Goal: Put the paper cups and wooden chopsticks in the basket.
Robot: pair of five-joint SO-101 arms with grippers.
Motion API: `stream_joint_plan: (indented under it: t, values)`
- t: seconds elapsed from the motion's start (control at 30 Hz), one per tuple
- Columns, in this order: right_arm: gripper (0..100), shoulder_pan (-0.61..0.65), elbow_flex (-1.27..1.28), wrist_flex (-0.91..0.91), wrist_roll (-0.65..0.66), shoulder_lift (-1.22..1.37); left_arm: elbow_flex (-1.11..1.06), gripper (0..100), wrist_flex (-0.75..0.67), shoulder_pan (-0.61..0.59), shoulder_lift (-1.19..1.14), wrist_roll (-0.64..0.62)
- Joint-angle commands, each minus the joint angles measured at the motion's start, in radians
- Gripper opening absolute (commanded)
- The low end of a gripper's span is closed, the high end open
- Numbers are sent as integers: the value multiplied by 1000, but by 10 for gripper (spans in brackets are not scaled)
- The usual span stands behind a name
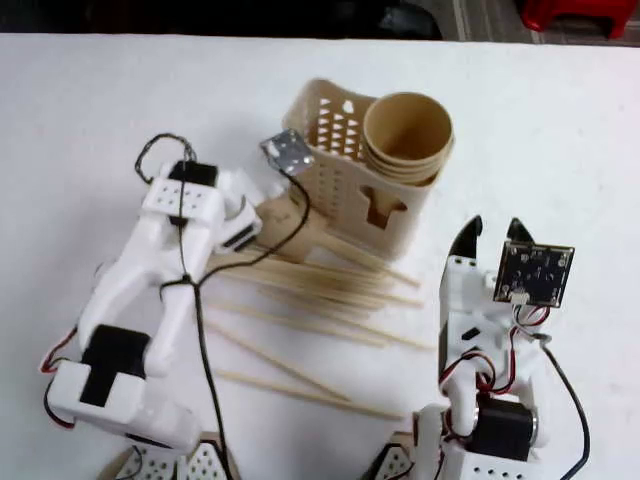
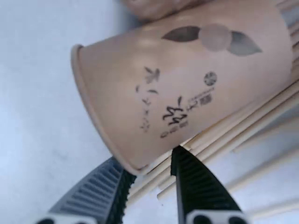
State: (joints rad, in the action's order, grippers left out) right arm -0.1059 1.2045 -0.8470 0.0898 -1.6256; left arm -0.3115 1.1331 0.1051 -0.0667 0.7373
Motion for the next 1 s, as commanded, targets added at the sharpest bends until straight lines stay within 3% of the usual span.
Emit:
stream_joint_plan:
  t: [0.0, 0.27, 0.5, 0.77, 0.97]
  values:
    - [149, 8, -5, 24, 11, -10, 29, 131, 25, 24, 56, -17]
    - [149, 8, -5, 24, 11, -10, -92, 129, 92, 31, 314, -8]
    - [149, 8, -5, 24, 11, -10, -236, 42, 41, 53, 484, -12]
    - [149, 8, -5, 24, 11, -10, -324, 223, -110, -41, 487, -17]
    - [149, 8, -5, 24, 11, -10, -382, 217, -222, -54, 441, -8]
